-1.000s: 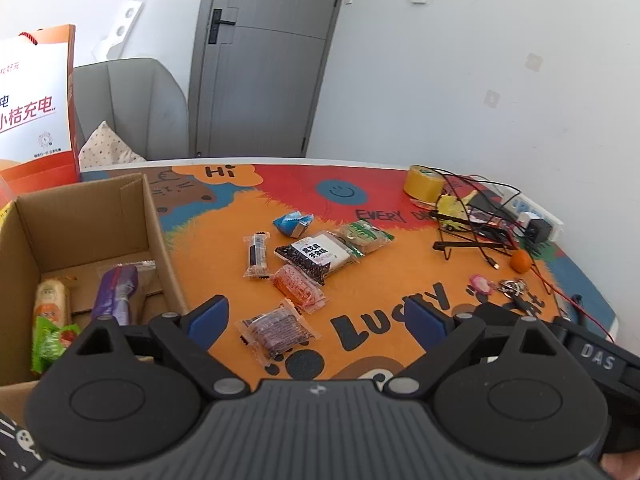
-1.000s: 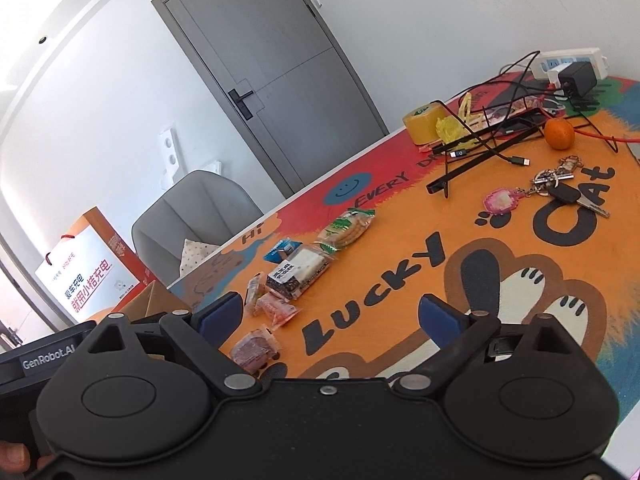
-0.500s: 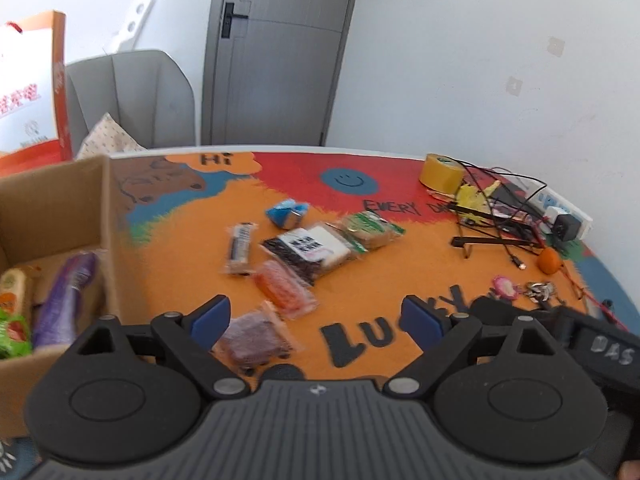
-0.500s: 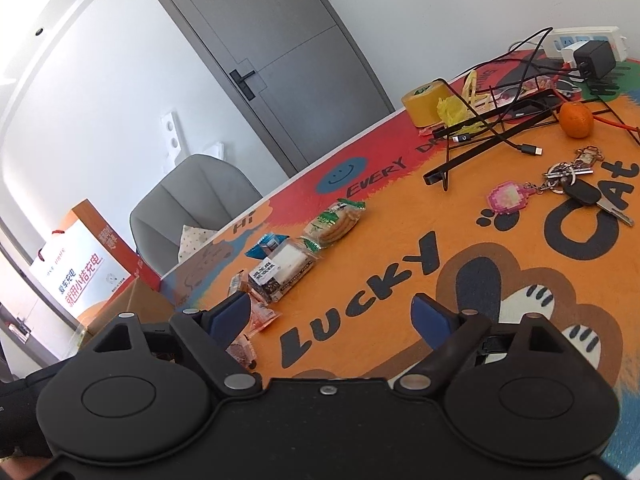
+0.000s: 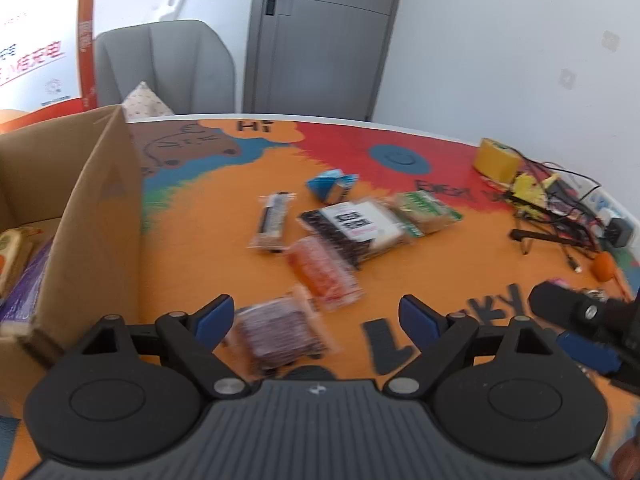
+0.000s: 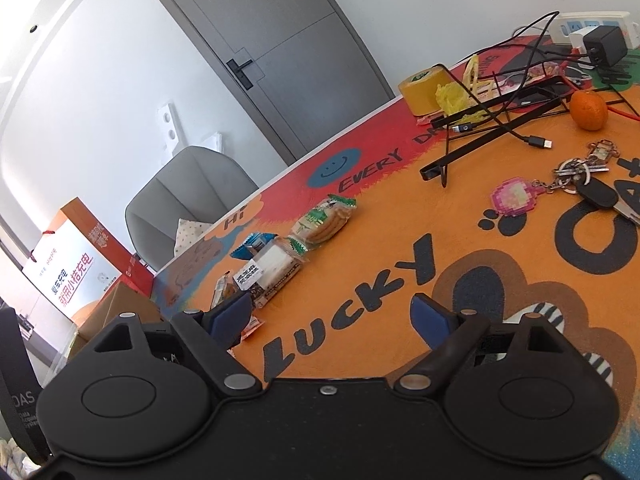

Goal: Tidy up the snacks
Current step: 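Grasp the dark red wrapped snack packet with the left tool, then grasp the pink sausage stick with the right tool while the left tool holds its packet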

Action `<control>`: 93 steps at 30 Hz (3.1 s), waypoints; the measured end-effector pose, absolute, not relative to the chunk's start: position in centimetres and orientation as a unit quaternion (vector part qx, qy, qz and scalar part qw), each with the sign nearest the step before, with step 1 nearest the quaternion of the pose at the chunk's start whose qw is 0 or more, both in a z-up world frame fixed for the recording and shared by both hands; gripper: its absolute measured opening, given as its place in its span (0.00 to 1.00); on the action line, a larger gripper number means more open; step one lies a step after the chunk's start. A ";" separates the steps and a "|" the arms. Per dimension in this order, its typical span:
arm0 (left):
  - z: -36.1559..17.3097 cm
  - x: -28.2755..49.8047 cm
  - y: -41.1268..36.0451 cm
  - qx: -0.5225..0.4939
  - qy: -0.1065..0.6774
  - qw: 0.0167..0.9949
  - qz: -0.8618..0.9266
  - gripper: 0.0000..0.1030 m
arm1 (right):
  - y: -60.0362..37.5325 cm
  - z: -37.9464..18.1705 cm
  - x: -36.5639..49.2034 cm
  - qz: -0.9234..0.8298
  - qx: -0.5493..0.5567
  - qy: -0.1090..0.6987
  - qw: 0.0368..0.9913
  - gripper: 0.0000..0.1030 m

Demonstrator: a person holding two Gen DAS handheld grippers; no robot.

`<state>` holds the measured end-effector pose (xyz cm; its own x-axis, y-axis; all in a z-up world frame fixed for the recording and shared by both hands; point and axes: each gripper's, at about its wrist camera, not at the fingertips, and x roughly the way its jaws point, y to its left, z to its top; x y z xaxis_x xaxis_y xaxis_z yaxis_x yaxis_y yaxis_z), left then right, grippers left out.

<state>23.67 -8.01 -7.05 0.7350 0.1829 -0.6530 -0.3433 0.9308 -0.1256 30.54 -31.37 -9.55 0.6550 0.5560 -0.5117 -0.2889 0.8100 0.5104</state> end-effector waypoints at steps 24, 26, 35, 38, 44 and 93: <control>-8.8 22.5 -4.2 -0.170 0.325 0.917 0.156 0.33 | -24.4 -9.8 31.8 0.271 0.116 0.365 0.883 0.82; -8.4 22.2 -4.1 -0.172 0.321 0.919 0.151 0.32 | -24.0 -9.9 32.0 0.273 0.112 0.367 0.882 0.81; -6.4 21.1 -2.7 -0.174 0.291 0.927 0.158 0.31 | -22.8 -9.9 32.2 0.271 0.103 0.372 0.882 0.78; -6.2 21.0 -2.3 -0.175 0.292 0.926 0.161 0.31 | -22.1 -9.8 32.1 0.273 0.096 0.372 0.882 0.78; -6.0 20.1 -1.9 -0.179 0.289 0.926 0.166 0.31 | -20.5 -10.0 32.2 0.275 0.078 0.375 0.882 0.75; -0.2 14.7 0.4 -0.183 0.234 0.946 0.130 0.31 | -19.2 -4.3 24.7 0.285 0.086 0.304 0.905 0.18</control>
